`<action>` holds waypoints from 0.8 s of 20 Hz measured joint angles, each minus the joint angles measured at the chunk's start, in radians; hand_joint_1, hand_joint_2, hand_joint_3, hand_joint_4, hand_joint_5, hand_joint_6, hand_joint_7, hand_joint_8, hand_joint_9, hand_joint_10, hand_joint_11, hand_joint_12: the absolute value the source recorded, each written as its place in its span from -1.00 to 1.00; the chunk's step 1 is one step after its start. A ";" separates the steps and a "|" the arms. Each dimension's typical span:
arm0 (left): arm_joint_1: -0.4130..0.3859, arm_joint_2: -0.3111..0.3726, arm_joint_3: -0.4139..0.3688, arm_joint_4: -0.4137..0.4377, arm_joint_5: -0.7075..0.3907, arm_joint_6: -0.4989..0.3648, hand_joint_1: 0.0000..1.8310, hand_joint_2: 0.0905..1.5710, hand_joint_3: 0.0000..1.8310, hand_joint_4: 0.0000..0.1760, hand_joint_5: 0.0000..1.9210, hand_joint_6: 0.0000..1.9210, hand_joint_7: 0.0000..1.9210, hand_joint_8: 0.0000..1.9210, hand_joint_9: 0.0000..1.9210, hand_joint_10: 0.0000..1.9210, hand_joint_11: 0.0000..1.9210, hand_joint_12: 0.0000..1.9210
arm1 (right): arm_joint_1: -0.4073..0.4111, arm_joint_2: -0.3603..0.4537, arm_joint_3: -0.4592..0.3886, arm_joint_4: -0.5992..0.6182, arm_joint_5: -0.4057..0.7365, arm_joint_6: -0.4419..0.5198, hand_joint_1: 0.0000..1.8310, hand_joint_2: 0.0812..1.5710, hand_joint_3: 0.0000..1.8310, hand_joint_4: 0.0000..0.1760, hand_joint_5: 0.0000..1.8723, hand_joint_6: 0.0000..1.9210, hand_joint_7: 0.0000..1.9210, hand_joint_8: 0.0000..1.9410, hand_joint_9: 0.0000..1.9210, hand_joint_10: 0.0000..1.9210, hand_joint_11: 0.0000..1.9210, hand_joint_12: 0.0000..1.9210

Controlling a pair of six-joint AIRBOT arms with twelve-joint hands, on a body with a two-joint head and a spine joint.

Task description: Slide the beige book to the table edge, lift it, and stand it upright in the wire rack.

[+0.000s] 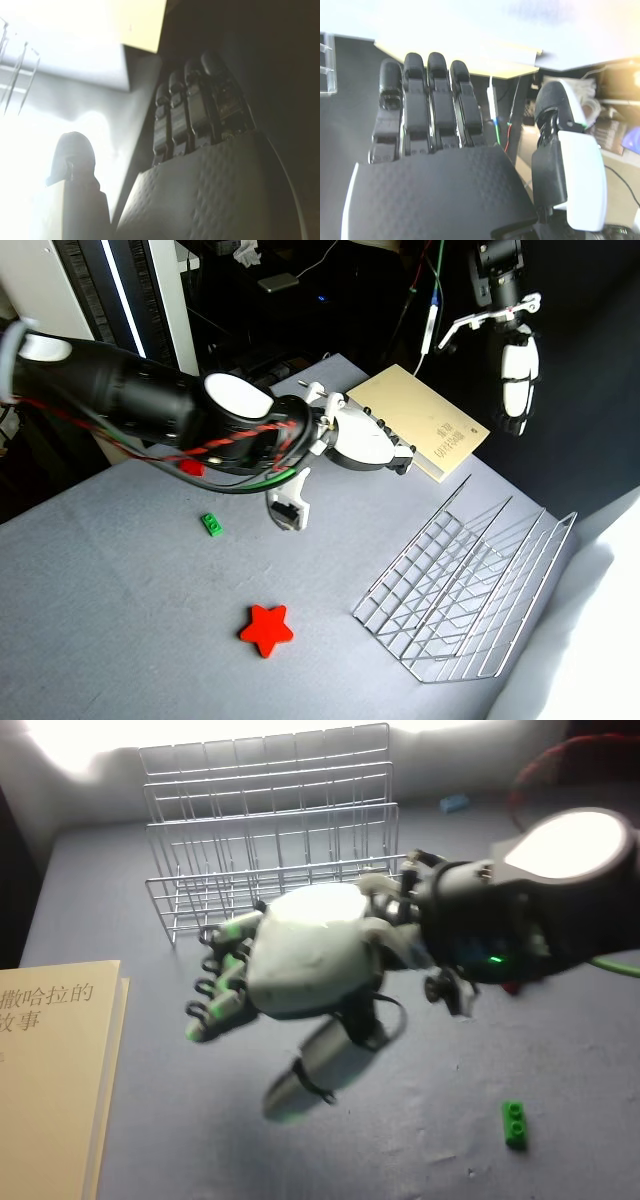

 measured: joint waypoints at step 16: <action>-0.034 -0.044 -0.030 -0.038 0.259 -0.132 -0.22 0.21 -1.00 -1.00 -0.64 -0.99 -0.60 -0.99 -0.60 -0.99 -0.95 -0.03 | -0.013 0.296 -0.160 0.017 -0.254 0.061 -0.89 0.39 -1.00 -1.00 -0.58 -0.99 -0.56 -0.99 -0.58 -0.99 -1.00 -0.07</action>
